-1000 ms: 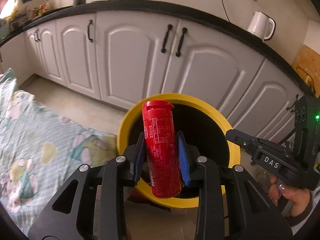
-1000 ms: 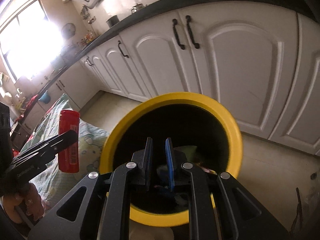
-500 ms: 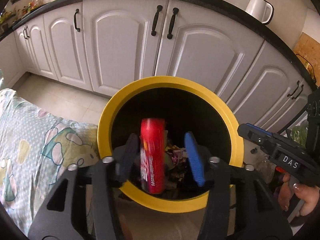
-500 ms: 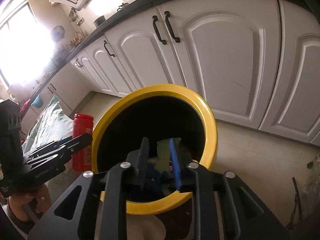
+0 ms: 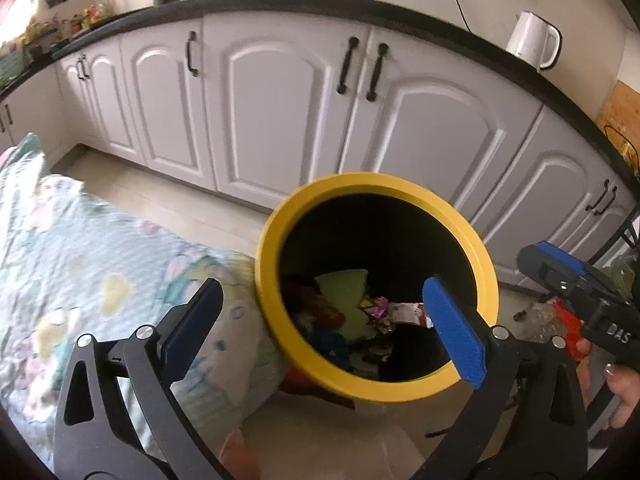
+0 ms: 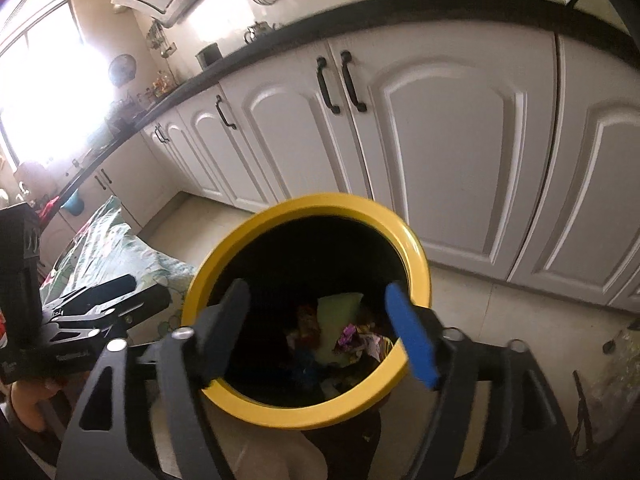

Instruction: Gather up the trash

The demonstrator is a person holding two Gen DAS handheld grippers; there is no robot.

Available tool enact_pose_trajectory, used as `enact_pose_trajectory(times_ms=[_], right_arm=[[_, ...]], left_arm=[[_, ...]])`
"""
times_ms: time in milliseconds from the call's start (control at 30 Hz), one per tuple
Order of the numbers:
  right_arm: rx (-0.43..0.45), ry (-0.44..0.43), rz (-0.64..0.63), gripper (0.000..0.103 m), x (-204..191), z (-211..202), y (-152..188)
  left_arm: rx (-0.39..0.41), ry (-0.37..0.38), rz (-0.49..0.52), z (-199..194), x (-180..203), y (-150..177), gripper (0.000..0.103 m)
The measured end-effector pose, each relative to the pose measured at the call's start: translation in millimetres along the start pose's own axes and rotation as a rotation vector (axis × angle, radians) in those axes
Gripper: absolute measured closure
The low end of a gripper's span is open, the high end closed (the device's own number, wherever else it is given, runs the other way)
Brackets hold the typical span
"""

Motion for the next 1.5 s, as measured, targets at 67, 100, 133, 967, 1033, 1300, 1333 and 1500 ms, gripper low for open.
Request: enact_pose_trajectory(times_ms=[67, 100, 133, 967, 1033, 1300, 1333, 1500], right_arm=[[0.027, -0.004, -0.014, 0.019, -7, -9, -4], [0.035, -0.005, -0.017, 0.017, -9, -12, -5], [0.043, -0.007, -0.020, 0.014, -13, -16, -5], [0.229, -0.090, -0.124, 0.006, -108, -103, 16], [0.261, -0.084, -0.120, 0.006, -111, -110, 24], [0.404, -0.041, -0.120, 0.006, -122, -139, 39], [0.424, -0.039, -0.122, 0.006, -125, -143, 40], [0.469, -0.024, -0.183, 0.006, -139, -146, 46]], left_arm=[[0.020, -0.016, -0.008, -11, -6, -2, 0.011], [0.029, -0.023, -0.012, -17, -9, -2, 0.011], [0.041, -0.030, -0.015, -24, -13, -2, 0.011], [0.309, -0.182, -0.028, -177, -56, 47, 0.011], [0.330, -0.195, -0.031, -186, -58, 56, 0.011], [0.406, -0.218, 0.011, -218, -51, 73, 0.011], [0.413, -0.223, 0.017, -221, -50, 74, 0.011], [0.431, -0.226, 0.008, -228, -49, 78, 0.011]])
Point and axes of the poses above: each gripper's, at about its wrist camera, not at the fingertips, and z roughly the way its jaws point, x to its right, y to its underside, the point moved 9 cm from there along z, roughly the way its jaws point, and after that the axes turned 11 degrees about y, right-handed, at the moved point
